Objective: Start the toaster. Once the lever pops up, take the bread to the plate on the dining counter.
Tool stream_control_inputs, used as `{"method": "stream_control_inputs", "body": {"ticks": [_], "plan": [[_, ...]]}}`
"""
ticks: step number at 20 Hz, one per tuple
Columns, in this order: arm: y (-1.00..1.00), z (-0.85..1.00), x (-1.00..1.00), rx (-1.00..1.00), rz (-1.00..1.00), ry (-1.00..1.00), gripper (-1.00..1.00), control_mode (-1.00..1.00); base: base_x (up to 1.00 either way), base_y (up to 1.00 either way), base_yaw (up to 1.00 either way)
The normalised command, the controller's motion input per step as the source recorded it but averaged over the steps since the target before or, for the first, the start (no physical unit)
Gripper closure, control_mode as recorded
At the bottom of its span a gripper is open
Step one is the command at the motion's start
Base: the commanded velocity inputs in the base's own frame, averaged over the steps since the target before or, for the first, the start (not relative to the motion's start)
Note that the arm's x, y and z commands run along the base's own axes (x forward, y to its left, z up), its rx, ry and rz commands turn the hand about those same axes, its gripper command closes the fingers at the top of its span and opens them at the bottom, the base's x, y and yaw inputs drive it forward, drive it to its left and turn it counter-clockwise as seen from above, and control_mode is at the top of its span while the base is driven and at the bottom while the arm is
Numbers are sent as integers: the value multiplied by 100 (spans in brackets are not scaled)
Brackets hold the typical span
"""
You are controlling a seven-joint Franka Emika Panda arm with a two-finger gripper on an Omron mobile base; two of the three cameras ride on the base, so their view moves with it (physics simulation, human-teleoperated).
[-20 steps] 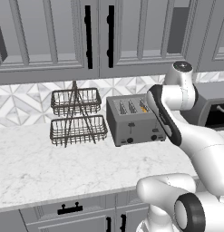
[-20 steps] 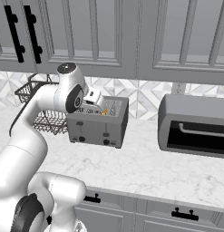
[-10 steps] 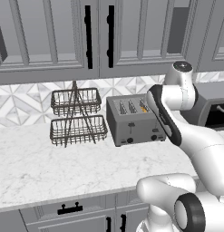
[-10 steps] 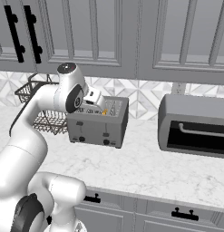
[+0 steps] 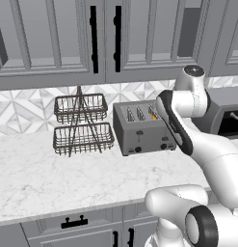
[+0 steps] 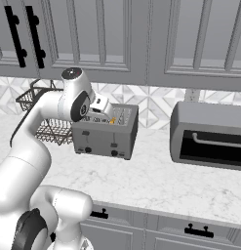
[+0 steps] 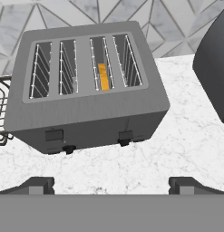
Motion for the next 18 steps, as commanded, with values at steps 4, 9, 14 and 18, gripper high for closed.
{"method": "stream_control_inputs", "body": {"ticks": [4, 9, 14, 18], "plan": [[0, 0, 0, 0, 0, 0, -100, -100, 0, 0, 0], [0, 0, 0, 0, 0, 0, -100, -100, 0, 0, 0], [0, 0, 0, 0, 0, 0, -100, -100, 0, 0, 0], [0, 0, 0, 0, 0, 0, -100, -100, 0, 0, 0]]}}
